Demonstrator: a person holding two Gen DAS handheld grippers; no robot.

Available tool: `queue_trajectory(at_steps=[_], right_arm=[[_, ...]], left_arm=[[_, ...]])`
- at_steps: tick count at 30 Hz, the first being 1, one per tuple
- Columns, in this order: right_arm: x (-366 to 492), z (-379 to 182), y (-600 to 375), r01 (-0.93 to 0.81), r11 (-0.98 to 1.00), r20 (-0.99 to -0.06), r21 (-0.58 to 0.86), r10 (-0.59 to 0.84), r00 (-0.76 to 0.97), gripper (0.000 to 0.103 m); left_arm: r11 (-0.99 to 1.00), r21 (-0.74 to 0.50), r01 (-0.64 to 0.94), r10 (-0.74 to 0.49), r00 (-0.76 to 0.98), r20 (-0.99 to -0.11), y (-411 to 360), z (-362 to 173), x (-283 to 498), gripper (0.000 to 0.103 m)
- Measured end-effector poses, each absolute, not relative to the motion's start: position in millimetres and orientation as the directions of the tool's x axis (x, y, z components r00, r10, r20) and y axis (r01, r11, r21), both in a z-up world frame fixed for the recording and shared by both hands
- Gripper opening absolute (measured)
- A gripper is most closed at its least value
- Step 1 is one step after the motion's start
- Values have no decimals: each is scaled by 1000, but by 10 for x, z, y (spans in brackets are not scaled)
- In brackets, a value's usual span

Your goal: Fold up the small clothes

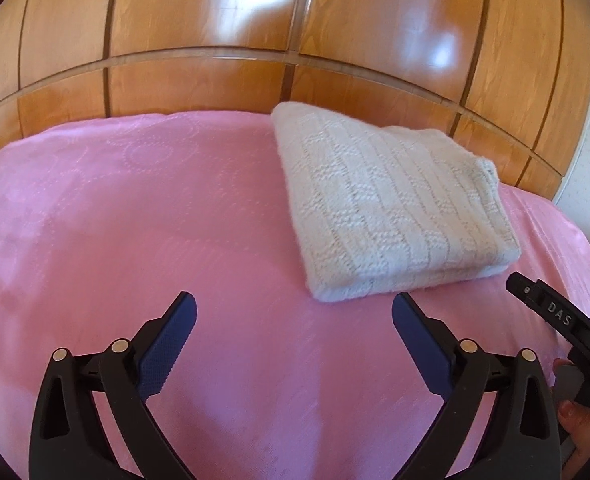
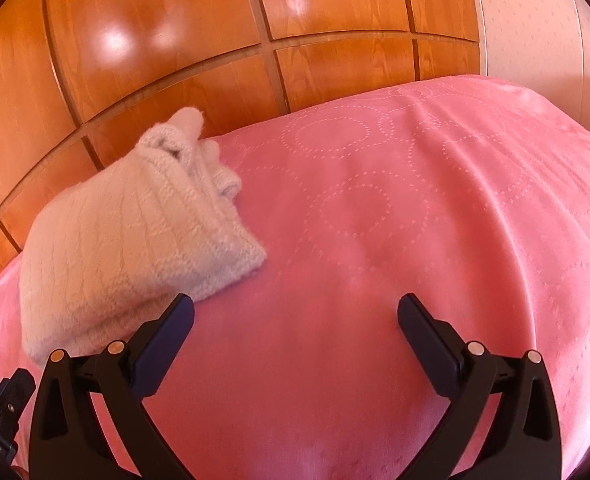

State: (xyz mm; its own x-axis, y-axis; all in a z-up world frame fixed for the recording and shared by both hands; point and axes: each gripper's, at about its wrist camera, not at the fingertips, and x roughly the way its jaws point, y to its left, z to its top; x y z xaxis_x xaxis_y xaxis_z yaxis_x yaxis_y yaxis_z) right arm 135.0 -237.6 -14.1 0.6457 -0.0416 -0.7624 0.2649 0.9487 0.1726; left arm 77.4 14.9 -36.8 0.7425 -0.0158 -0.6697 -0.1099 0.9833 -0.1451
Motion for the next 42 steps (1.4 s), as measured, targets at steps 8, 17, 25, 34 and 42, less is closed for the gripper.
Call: queue_trajectory(at_steps=[8,17,25,34,42], right_arm=[[1117,-40,-2088,108,992,-756,68,-19,654,101],[680,293,-1776,-51,994,-677,-93,-25,736,101],[524,506,-1978,60,997,-682,-53,-80,727,101],[412,699,-2020,49,999,-680,13,-27,733,101],[381,812,-2011,51,998,-660,22,-24,751,101]], left_arm=[[999,-22,-49,20,716,-698,-3,-296,594,99],[986,159,-57,149,736,-660,-180,-66,355,99],[989,89,-115,146,794,-590,-65,226,133,99],[987,71,-141,155,794,-588,-82,289,44,99],[987,57,-152,157,805,-573,-58,356,-5,99]])
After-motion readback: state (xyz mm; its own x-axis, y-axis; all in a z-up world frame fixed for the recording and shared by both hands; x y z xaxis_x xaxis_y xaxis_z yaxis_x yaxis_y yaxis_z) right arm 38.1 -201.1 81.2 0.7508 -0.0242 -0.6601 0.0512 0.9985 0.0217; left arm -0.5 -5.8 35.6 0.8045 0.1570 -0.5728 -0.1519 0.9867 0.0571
